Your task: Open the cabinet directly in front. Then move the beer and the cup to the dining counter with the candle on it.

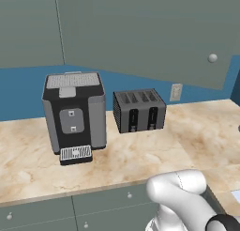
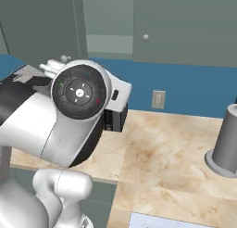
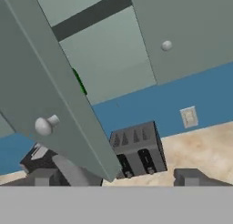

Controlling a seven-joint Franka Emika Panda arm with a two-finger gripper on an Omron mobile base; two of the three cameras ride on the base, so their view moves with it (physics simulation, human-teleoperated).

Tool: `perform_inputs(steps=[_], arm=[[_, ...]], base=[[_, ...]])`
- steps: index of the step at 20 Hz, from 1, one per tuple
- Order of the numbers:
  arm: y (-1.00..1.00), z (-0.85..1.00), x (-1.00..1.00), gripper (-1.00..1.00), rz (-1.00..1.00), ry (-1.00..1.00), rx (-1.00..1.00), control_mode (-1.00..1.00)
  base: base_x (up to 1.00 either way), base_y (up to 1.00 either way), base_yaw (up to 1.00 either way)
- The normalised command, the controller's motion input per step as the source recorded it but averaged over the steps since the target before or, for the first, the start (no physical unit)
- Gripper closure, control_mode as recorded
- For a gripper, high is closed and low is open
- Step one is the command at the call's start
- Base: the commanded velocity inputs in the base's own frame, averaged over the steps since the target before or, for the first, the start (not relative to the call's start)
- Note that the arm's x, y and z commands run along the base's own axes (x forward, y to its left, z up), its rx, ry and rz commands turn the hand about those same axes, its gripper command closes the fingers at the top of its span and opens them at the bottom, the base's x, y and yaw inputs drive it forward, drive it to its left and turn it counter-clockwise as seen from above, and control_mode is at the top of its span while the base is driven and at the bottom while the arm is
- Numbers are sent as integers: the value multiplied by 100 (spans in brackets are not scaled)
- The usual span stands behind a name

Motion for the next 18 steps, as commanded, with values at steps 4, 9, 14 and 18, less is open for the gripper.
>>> perform_inputs(steps=[4, 9, 14, 18], arm=[[-4, -8, 14, -100, 23, 2, 13, -100], [-13, -44, -9, -100, 9, -24, 15, -100], [-12, 4, 2, -100, 0, -14, 11, -100], [-6, 15, 21, -100, 0, -2, 14, -100]], base=[[0, 0, 0], [0, 0, 0], [0, 0, 0], [0, 0, 0]])
